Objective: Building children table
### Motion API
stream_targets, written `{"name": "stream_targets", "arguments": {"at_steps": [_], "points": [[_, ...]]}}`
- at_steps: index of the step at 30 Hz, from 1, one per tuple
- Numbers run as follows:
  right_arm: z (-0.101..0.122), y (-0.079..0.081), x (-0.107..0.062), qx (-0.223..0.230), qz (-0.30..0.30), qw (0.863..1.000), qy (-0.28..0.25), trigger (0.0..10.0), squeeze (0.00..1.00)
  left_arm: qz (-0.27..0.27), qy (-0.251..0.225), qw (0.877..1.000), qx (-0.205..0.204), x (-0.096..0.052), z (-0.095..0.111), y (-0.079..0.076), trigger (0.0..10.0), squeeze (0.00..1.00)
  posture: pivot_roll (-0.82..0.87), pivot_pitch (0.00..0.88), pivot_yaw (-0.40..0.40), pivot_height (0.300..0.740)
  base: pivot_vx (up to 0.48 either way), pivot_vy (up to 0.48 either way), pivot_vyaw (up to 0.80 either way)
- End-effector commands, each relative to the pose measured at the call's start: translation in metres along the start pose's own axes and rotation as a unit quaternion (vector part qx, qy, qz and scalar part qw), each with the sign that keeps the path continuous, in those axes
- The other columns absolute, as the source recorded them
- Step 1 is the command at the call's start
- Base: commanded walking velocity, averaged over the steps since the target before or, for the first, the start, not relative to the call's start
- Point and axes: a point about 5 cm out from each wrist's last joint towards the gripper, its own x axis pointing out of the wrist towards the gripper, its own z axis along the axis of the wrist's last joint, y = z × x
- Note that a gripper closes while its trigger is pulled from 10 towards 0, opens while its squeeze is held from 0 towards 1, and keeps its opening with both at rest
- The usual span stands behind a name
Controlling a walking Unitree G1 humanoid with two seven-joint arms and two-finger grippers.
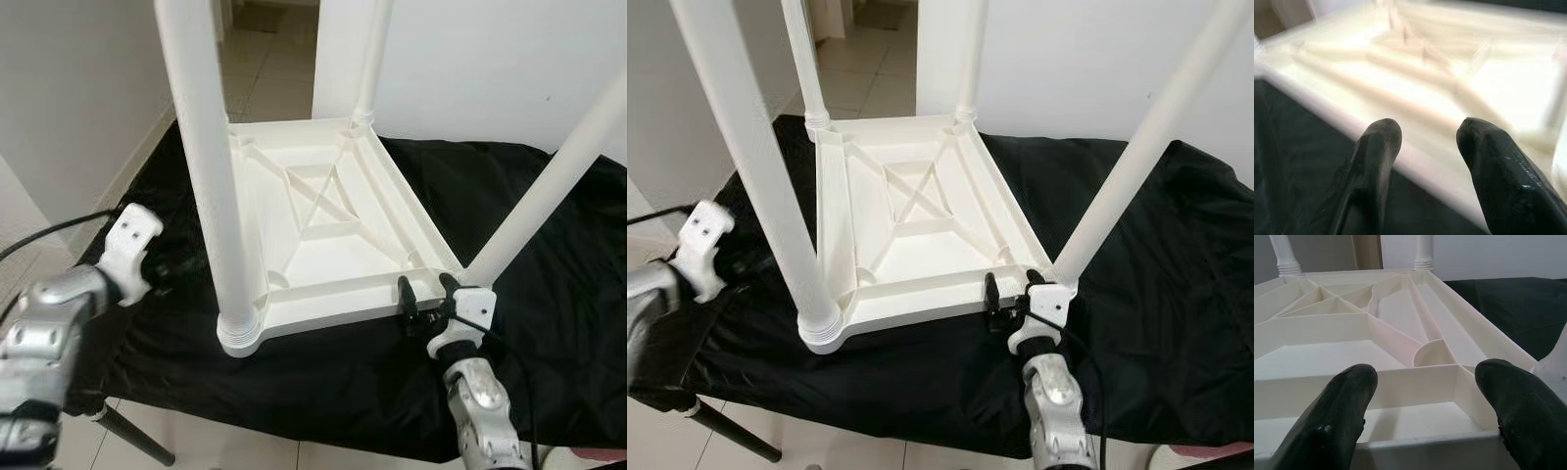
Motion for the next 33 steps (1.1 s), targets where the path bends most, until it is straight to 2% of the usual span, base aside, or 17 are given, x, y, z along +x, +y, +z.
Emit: {"name": "stream_targets", "arguments": {"at_steps": [1,3,4,5,6,10,11,12,20,22,26,31,33], "points": [[-0.013,0.003,-0.011,-0.002,-0.006,0.999,0.034,10.0,0.00,0.005,-0.024,1.000,-0.019,0.006,0.006,0.000,10.0,0.00,-0.04,0.000,0.005,0.740,0.000,0.000,0.00],[-0.009,-0.001,-0.018,-0.012,-0.037,0.999,0.023,10.0,0.00,-0.043,-0.055,0.997,-0.041,0.014,0.017,-0.012,10.0,0.00,-0.06,0.000,0.012,0.740,0.000,0.000,0.00],[-0.009,-0.001,-0.018,-0.012,-0.037,0.999,0.023,10.0,0.00,-0.043,-0.055,0.997,-0.041,0.014,0.017,-0.012,10.0,0.00,-0.06,0.000,0.012,0.740,0.000,0.000,0.00],[-0.005,-0.006,-0.023,-0.021,-0.067,0.998,0.009,10.0,0.00,-0.104,-0.072,0.990,-0.057,0.017,0.023,-0.030,10.0,0.00,-0.06,0.000,0.016,0.740,0.000,0.000,0.00],[-0.005,-0.006,-0.023,-0.021,-0.067,0.998,0.009,10.0,0.00,-0.104,-0.072,0.990,-0.057,0.017,0.023,-0.030,10.0,0.00,-0.06,0.000,0.016,0.740,0.000,0.000,0.00],[-0.001,-0.008,-0.029,-0.031,-0.093,0.995,-0.010,10.0,0.00,-0.191,-0.075,0.976,-0.069,0.015,0.025,-0.057,10.0,0.00,-0.07,0.000,0.019,0.740,0.000,0.000,0.00],[-0.002,-0.009,-0.031,-0.034,-0.114,0.993,-0.009,10.0,0.00,-0.230,-0.067,0.968,-0.073,0.012,0.023,-0.071,10.0,0.00,-0.07,0.000,0.016,0.740,0.000,0.000,0.00],[-0.002,-0.009,-0.031,-0.032,-0.120,0.992,-0.007,10.0,0.00,-0.242,-0.065,0.965,-0.075,0.012,0.022,-0.075,10.0,0.00,-0.07,0.000,0.016,0.740,0.000,0.000,0.00],[-0.002,-0.007,-0.029,-0.033,-0.139,0.990,0.000,10.0,0.00,-0.267,-0.065,0.957,-0.090,0.010,0.021,-0.093,10.0,0.00,-0.06,0.000,0.003,0.740,0.000,0.000,0.00],[-0.007,-0.006,-0.032,-0.022,-0.157,0.987,0.018,10.0,0.00,-0.271,-0.067,0.955,-0.097,0.009,0.023,-0.103,10.0,0.00,-0.05,0.000,-0.016,0.740,0.000,0.000,0.00],[-0.012,-0.008,-0.032,-0.011,-0.182,0.983,0.036,10.0,0.00,-0.274,-0.067,0.954,-0.102,0.007,0.024,-0.111,10.0,0.00,-0.04,0.000,-0.022,0.740,0.000,0.000,0.00],[-0.015,-0.012,-0.024,0.000,-0.214,0.976,0.046,10.0,0.00,-0.275,-0.068,0.952,-0.111,0.008,0.024,-0.118,10.0,0.00,-0.04,0.000,-0.032,0.740,0.000,0.000,0.00],[-0.021,-0.016,-0.017,0.018,-0.230,0.971,0.062,10.0,0.00,-0.277,-0.073,0.951,-0.115,0.009,0.026,-0.122,10.0,0.00,-0.03,0.000,-0.036,0.740,0.000,0.000,0.00]]}}
